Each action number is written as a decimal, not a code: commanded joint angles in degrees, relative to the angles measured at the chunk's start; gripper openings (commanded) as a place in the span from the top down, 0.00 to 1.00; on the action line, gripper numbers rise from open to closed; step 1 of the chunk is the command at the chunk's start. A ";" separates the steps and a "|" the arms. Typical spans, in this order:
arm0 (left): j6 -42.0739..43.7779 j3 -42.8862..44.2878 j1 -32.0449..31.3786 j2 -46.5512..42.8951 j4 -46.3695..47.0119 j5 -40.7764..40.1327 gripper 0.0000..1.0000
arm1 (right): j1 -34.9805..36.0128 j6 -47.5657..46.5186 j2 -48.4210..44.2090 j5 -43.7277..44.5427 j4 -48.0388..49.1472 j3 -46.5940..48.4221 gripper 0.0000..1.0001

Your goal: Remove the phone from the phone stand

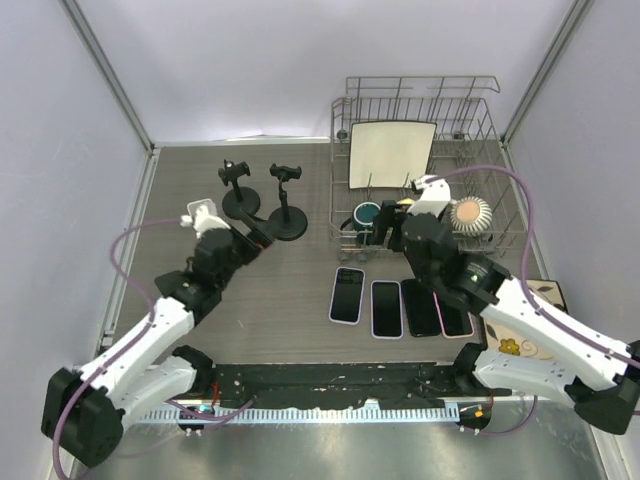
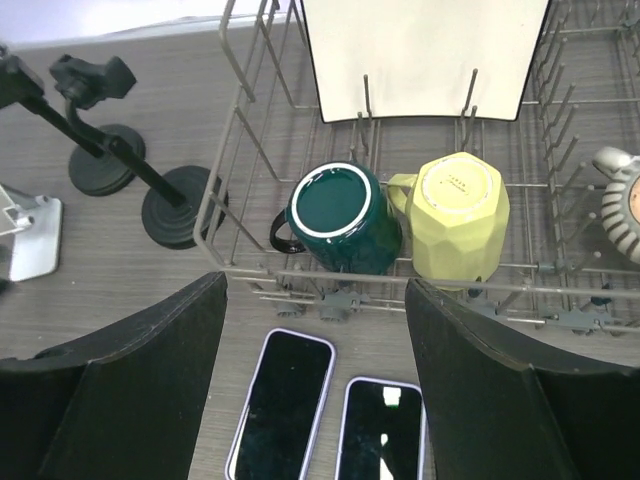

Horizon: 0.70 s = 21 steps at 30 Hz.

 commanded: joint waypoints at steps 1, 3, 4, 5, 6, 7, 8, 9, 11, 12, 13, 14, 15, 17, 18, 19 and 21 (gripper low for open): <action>14.70 13.17 8.29 -4.34 -16.78 0.77 0.00 | -7.82 0.64 4.05 -11.10 -2.41 4.85 0.22; 18.21 17.59 12.78 -5.30 -21.95 2.26 0.00 | -13.17 1.61 4.41 -15.95 -2.85 5.56 0.21; 19.36 22.14 14.09 -5.57 -23.55 2.35 0.00 | -14.77 1.62 4.32 -16.39 -3.46 5.91 0.21; 20.94 24.53 15.85 -6.35 -25.14 2.35 0.00 | -16.27 1.35 3.80 -16.40 -3.99 6.61 0.21; 22.52 27.08 16.30 -6.71 -28.55 2.01 0.00 | -19.76 0.57 3.27 -16.22 -4.43 7.14 0.20; 26.19 32.15 16.48 -7.06 -30.32 0.09 0.00 | -21.45 0.13 1.87 -15.96 -5.66 7.67 0.20; 28.14 34.73 16.48 -7.76 -31.82 -0.89 0.00 | -23.21 -0.31 1.25 -15.79 -6.36 8.89 0.19; 29.99 37.19 16.48 -8.03 -34.70 -1.77 0.00 | -24.62 -1.28 0.63 -14.83 -7.33 9.68 0.19; 34.57 43.70 16.48 -8.82 -36.83 -4.67 0.00 | -26.48 -2.59 -1.91 -12.72 -9.53 11.97 0.17; 35.97 47.20 16.57 -9.87 -38.32 -5.46 0.00 | -26.48 -3.30 -2.96 -9.14 -10.41 12.59 0.17; 37.90 48.71 16.48 -10.57 -38.77 -6.95 0.00 | -26.48 -4.96 -4.98 -7.36 -10.59 13.46 0.15; 38.96 49.94 16.48 -11.28 -38.95 -7.66 0.00 | -26.48 -5.93 -6.30 -5.61 -10.59 13.82 0.15; 39.93 51.78 16.48 -13.20 -38.43 -8.36 0.00 | -26.48 -6.73 -7.53 -2.63 -10.24 14.17 0.15; 42.31 52.59 16.48 -15.31 -35.98 -10.64 0.00 | -26.48 -9.80 -11.14 0.03 -9.36 14.96 0.15; 43.18 52.85 16.48 -17.41 -34.83 -10.83 0.00 | -26.56 -10.94 -12.37 1.34 -7.71 14.97 0.14; 44.15 52.94 16.39 -18.57 -33.86 -11.09 0.00 | -26.57 -13.22 -13.95 1.79 -6.56 14.70 0.14; 45.82 53.38 16.39 -20.24 -31.23 -12.14 0.00 | -26.57 -15.43 -17.73 2.32 -2.71 14.00 0.14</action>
